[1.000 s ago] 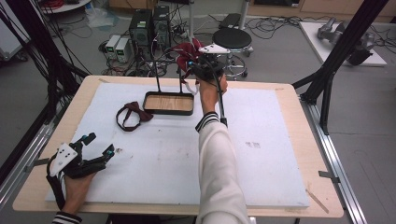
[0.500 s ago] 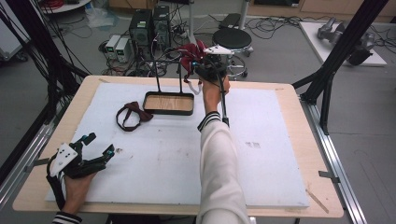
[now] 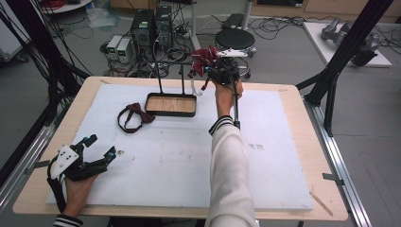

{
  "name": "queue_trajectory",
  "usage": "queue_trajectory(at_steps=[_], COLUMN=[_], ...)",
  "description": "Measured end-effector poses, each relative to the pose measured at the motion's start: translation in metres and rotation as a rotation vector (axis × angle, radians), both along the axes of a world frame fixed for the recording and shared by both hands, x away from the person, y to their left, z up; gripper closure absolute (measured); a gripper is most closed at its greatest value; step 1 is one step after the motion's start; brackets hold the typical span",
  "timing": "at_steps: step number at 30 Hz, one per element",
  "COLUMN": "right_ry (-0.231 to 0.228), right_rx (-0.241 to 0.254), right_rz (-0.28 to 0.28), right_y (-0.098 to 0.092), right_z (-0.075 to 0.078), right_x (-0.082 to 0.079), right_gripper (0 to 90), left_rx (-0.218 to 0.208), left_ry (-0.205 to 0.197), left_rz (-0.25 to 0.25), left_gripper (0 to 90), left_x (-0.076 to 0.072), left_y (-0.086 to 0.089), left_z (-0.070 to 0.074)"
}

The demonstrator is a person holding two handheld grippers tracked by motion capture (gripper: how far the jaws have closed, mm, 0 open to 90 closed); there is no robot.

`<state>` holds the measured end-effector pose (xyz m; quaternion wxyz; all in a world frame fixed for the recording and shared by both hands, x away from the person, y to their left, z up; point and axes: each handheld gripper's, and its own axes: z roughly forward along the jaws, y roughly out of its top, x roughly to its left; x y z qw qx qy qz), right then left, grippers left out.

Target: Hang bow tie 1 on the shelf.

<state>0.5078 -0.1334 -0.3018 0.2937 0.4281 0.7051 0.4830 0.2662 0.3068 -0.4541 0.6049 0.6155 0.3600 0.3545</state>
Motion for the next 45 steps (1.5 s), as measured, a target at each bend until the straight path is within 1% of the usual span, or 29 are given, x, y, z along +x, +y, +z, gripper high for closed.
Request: queue_trajectory(at_steps=[2,4,6,7,8,9,10,13,15,18,25,30,32,40,45], right_ry=[0.005,-0.013,0.009,0.009,0.032,0.043,0.043,0.04,0.05,0.067,0.072,0.074,0.075,0.11,0.119], right_rx=[0.0,-0.007,-0.005,-0.005,0.0,0.001,0.001,-0.03,-0.045,-0.044,-0.034,-0.035,-0.044,-0.051,-0.051], right_rz=[-0.008,-0.016,-0.017,-0.017,-0.014,-0.01,-0.01,-0.001,0.004,0.011,0.028,0.042,0.045,0.051,0.065], right_y=[-0.006,-0.011,-0.018,-0.018,-0.023,-0.025,-0.025,-0.026,-0.027,-0.028,-0.027,-0.023,-0.02,-0.015,-0.013], right_z=[0.0,-0.003,-0.009,-0.009,-0.012,-0.013,-0.013,-0.011,-0.013,-0.015,-0.016,-0.018,-0.019,-0.027,-0.03], right_x=[-0.001,-0.005,-0.006,-0.006,-0.007,-0.008,-0.008,-0.009,-0.009,-0.008,-0.007,-0.005,-0.004,0.001,0.004], right_gripper=[68.5,68.5,68.5,68.5,68.4,68.4,68.4,68.3,68.3,68.1,67.8,67.6,67.6,67.2,66.3], left_rx=[-0.001,0.0,0.001,0.001,0.002,0.005,0.005,0.007,0.006,0.006,0.006,0.006,0.006,0.006,0.004], left_ry=[-0.001,-0.001,-0.001,-0.001,-0.001,-0.002,-0.002,-0.003,-0.003,-0.003,-0.002,-0.002,-0.002,-0.001,-0.001], left_rz=[0.0,0.0,0.0,0.0,0.001,0.0,0.0,0.002,0.001,0.001,0.0,0.0,0.0,0.0,0.0], left_gripper=[15.5,15.5,15.5,15.5,15.5,15.5,15.5,15.5,15.5,15.5,15.5,15.5,15.5,15.5,15.5], left_x=[0.0,0.0,0.0,0.0,0.0,0.0,0.0,0.0,-0.001,-0.001,-0.001,-0.001,-0.001,0.0,0.0], left_y=[0.0,0.0,0.0,0.0,0.0,0.0,0.0,0.0,0.0,0.0,0.0,0.0,0.0,0.0,0.0], left_z=[0.0,0.0,0.0,0.0,0.0,0.0,0.0,0.0,0.0,0.0,0.0,0.0,0.0,0.0,0.0])
